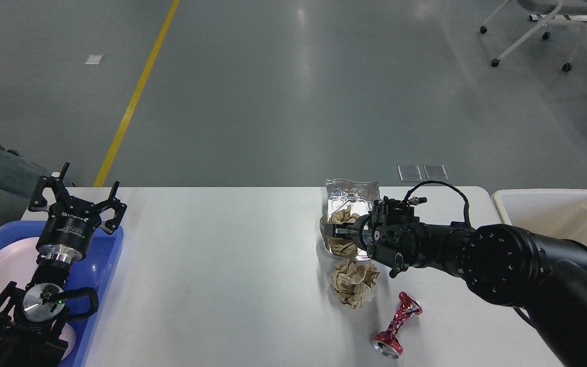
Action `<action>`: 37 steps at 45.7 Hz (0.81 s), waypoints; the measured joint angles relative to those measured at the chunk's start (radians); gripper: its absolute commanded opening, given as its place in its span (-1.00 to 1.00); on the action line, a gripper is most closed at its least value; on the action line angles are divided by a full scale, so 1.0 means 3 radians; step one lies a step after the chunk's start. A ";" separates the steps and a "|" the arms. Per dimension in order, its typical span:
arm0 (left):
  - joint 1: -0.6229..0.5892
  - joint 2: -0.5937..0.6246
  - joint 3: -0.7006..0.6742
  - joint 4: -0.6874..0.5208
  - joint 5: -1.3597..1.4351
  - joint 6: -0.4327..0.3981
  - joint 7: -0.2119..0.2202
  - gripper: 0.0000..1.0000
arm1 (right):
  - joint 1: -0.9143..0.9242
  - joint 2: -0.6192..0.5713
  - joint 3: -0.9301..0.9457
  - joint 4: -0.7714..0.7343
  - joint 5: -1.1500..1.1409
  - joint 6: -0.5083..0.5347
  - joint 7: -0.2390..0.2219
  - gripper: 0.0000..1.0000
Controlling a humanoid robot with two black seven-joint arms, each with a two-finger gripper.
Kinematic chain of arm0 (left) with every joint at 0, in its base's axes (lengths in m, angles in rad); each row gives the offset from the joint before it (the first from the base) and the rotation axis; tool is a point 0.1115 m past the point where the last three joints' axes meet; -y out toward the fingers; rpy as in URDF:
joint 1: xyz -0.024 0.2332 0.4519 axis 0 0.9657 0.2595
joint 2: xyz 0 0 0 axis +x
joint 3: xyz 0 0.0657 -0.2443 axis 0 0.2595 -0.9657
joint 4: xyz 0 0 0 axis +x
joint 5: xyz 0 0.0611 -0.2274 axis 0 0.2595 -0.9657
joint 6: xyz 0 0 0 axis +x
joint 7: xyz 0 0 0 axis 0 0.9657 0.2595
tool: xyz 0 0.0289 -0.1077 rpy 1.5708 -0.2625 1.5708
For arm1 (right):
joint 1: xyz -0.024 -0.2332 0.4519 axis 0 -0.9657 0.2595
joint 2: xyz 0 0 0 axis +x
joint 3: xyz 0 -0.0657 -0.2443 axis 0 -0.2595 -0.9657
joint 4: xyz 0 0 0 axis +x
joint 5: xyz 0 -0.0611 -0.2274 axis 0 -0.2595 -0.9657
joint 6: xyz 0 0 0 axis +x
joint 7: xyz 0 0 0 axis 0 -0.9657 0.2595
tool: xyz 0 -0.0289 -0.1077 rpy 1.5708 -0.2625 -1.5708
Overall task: Tidy desktop
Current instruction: 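Lower the right gripper onto the crumpled brown paper and grasp it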
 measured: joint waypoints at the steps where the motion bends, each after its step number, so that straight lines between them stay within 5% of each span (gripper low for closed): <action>1: 0.0000 0.0000 0.0000 0.0000 0.0000 0.0000 0.0000 0.93 | -0.0011 -0.0001 0.0006 -0.0001 0.0000 -0.0020 -0.0001 1.00; 7: 0.0000 0.0000 0.0000 0.0000 0.0000 0.0000 0.0000 0.93 | -0.0095 -0.0005 0.0094 -0.0009 0.0012 -0.0131 -0.0006 0.99; 12: 0.0000 0.0000 0.0000 0.0000 0.0000 0.0000 0.0003 0.93 | -0.0144 -0.0010 0.0237 -0.0080 0.0036 -0.0204 -0.0013 0.68; 18: 0.0000 0.0000 0.0000 0.0000 0.0000 0.0000 0.0003 0.93 | -0.0170 -0.0010 0.0328 -0.0119 0.0044 -0.0222 -0.0019 -0.27; 22: 0.0000 0.0000 0.0000 0.0000 0.0000 0.0000 0.0003 0.93 | -0.0186 -0.0008 0.0337 -0.0121 0.0034 -0.0223 -0.0020 -0.64; 37: 0.0000 0.0000 0.0000 0.0000 0.0000 0.0000 0.0000 0.93 | -0.0225 -0.0005 0.0352 -0.0119 0.0048 -0.0225 -0.0048 -1.00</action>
